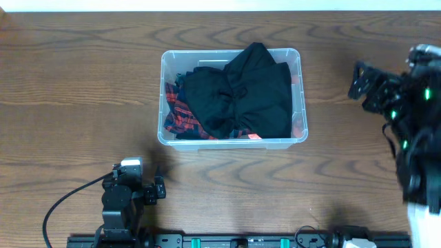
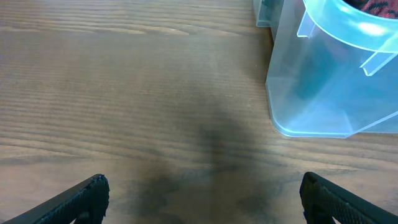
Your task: Pack container
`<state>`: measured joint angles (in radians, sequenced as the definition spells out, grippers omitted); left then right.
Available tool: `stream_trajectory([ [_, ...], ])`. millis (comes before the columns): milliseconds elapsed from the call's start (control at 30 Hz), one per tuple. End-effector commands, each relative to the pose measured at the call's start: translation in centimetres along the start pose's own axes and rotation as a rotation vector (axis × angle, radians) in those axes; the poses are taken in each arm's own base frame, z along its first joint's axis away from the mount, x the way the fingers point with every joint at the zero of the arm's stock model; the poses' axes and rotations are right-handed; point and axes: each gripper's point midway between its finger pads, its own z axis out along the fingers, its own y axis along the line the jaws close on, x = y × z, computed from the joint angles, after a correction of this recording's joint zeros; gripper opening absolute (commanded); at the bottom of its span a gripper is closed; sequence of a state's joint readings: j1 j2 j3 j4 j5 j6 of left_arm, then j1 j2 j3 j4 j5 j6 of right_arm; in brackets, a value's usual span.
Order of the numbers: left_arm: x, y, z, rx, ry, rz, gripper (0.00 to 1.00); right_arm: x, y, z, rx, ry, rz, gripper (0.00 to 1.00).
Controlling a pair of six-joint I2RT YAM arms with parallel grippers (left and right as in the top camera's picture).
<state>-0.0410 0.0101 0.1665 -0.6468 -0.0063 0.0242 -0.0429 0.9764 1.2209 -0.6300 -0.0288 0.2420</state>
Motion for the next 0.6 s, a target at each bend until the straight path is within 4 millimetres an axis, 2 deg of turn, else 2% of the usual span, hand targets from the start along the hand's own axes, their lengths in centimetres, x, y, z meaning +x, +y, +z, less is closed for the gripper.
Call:
stream_trajectory([
  [0, 0.3, 0.2, 0.2, -0.009, 0.005, 0.006, 0.98, 1.3, 0.1, -1.2, -0.011, -0.066, -0.283, 0.99],
  [100, 0.3, 0.2, 0.2, -0.009, 0.005, 0.006, 0.98, 3.2, 0.6, -2.0, -0.065, -0.113, -0.428, 0.99],
  [200, 0.3, 0.2, 0.2, -0.009, 0.005, 0.006, 0.98, 6.0, 0.0, -2.6, -0.066, -0.116, -0.487, 0.99],
  [467, 0.3, 0.2, 0.2, -0.009, 0.005, 0.006, 0.98, 13.8, -1.9, -2.9, -0.068, -0.085, -0.478, 0.99],
  [567, 0.3, 0.2, 0.2, -0.009, 0.005, 0.006, 0.98, 16.0, -2.5, -2.9, -0.072, -0.089, -0.468, 0.99],
])
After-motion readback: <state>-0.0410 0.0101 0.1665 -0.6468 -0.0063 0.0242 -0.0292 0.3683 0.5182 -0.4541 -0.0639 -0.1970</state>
